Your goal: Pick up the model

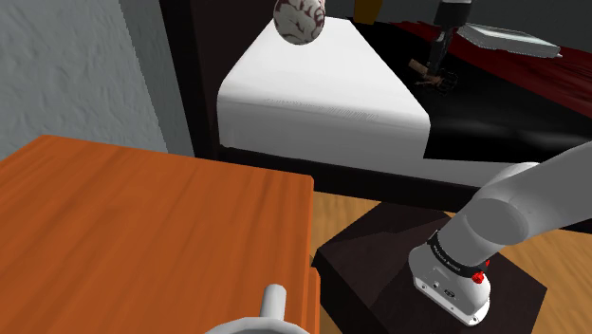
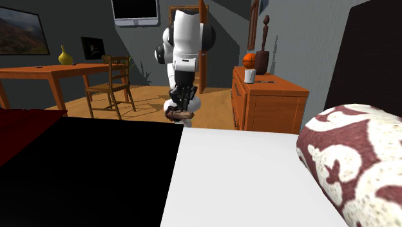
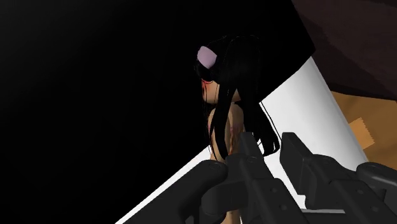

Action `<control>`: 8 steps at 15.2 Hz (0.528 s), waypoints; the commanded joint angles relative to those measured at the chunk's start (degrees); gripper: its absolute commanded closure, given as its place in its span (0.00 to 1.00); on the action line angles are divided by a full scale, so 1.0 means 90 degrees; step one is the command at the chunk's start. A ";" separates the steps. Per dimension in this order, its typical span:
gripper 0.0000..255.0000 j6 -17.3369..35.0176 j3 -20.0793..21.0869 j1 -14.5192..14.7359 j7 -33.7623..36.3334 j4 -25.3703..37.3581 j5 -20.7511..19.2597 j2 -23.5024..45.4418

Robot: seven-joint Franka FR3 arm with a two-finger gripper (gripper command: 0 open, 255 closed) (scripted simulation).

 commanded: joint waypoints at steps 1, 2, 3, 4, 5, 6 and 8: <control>1.00 -0.0191 0.0017 0.0008 -0.0009 0.0184 0.0015 0.0028; 1.00 -0.0275 0.0021 0.0011 -0.0020 0.0288 0.0022 0.0048; 1.00 -0.0358 0.0025 0.0015 -0.0030 0.0393 0.0028 0.0070; 1.00 -0.0442 0.0029 0.0019 -0.0041 0.0501 0.0035 0.0094; 1.00 -0.0526 0.0033 0.0022 -0.0052 0.0609 0.0041 0.0119; 1.00 -0.0611 0.0036 0.0026 -0.0063 0.0720 0.0048 0.0145; 1.00 -0.0780 0.0041 0.0033 -0.0087 0.0946 0.0061 0.0202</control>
